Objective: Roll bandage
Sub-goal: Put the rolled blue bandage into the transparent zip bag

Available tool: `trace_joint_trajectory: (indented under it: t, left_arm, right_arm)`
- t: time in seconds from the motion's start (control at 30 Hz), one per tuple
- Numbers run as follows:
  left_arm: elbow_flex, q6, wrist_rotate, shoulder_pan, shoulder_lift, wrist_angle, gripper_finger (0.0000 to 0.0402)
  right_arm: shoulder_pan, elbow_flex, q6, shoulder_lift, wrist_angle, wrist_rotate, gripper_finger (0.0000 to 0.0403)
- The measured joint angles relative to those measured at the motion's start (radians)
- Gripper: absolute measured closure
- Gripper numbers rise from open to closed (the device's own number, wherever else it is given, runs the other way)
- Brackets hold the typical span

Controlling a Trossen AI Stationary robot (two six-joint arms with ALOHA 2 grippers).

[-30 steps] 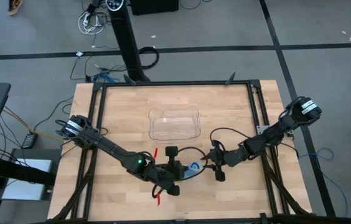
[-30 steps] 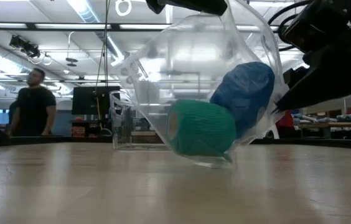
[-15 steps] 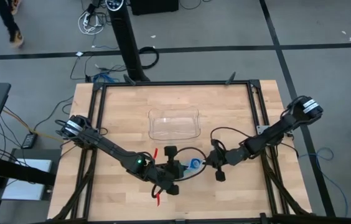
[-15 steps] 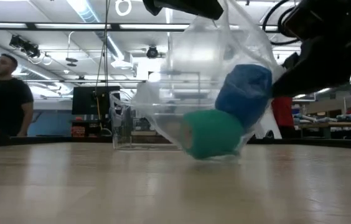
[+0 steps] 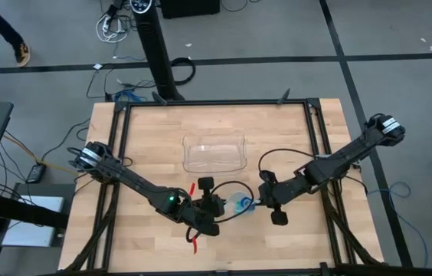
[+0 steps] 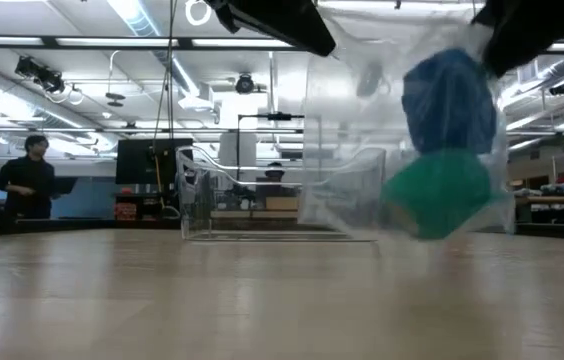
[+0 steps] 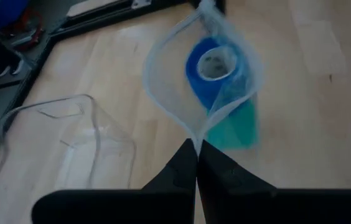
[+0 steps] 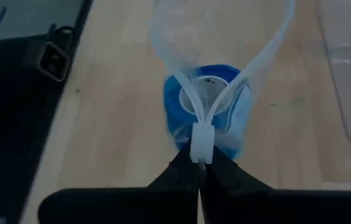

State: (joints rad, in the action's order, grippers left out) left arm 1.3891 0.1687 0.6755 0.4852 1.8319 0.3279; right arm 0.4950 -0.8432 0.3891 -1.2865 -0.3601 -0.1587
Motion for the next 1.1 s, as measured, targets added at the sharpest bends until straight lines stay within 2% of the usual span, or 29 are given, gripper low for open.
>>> trace_joint_trajectory:
  t: [0.17, 0.4, 0.53, 0.77, 0.83, 1.0, 1.1]
  left_arm:
    - [0.000, 0.027, 0.002, 0.004, -0.007, 0.000, 0.0361]
    - [0.000, 0.050, -0.018, 0.013, -0.006, 0.017, 0.0259]
    - [0.008, 0.046, -0.045, 0.014, -0.009, 0.018, 0.0222]
    - [0.071, 0.043, -0.053, -0.017, -0.009, -0.004, 0.0214]
    - [0.085, 0.043, -0.090, -0.038, -0.009, -0.037, 0.0214]
    - [0.091, 0.041, -0.268, -0.100, 0.003, -0.153, 0.0214]
    - [0.091, 0.004, -0.281, -0.127, 0.024, -0.206, 0.0214]
  right_arm:
    - [0.000, -0.073, -0.013, -0.003, -0.096, 0.007, 0.0403]
    - [0.000, -0.073, 0.037, -0.005, -0.160, 0.008, 0.0403]
    - [0.009, -0.073, 0.052, -0.005, -0.168, 0.007, 0.0403]
    - [0.009, -0.073, 0.052, -0.005, -0.163, 0.006, 0.0403]
    - [0.007, -0.073, 0.047, -0.005, -0.153, -0.001, 0.0403]
    - [0.006, -0.073, 0.029, -0.005, -0.120, -0.023, 0.0403]
    - [0.002, -0.073, 0.028, -0.005, -0.120, -0.033, 0.0403]
